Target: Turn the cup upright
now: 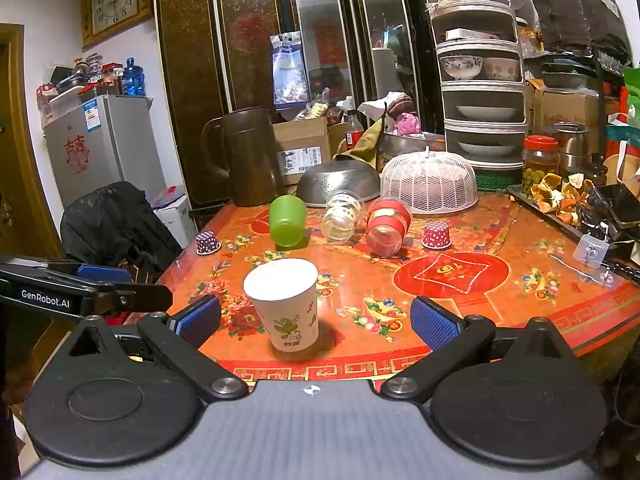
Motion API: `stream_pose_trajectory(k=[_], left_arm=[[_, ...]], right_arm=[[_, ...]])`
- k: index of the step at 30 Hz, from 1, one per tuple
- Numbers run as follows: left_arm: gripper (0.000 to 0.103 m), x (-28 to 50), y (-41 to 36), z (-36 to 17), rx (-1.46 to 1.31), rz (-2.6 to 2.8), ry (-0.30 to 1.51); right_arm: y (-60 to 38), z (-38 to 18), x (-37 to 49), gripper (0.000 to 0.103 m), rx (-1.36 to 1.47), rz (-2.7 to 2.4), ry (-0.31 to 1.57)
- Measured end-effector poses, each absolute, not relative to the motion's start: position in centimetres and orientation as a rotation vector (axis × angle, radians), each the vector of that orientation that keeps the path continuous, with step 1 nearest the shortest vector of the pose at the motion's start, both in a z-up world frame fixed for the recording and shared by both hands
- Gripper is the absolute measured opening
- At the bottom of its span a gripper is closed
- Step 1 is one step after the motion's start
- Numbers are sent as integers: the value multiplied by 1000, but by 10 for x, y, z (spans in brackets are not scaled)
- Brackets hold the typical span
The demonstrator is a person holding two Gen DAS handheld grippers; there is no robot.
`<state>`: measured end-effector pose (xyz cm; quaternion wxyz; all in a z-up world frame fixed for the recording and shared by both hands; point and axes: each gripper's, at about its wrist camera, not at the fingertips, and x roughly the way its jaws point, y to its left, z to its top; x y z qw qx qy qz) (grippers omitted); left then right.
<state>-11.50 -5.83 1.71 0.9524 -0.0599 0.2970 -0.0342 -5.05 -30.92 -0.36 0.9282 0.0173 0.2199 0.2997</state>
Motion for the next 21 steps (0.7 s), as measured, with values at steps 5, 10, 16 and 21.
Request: stream_pose_trajectory(k=[5, 10, 16, 21], left_arm=[[103, -115, -58, 17, -122, -68, 603], [103, -114, -58, 17, -121, -68, 605], [103, -114, -58, 17, -122, -65, 607], [103, -113, -57, 16, -123, -66, 605]], right_arm=[[-309, -4, -51, 102, 36, 615, 450], [-309, -4, -51, 102, 37, 615, 451], [-309, -4, -51, 102, 36, 615, 451], [-309, -4, -51, 102, 36, 615, 450]])
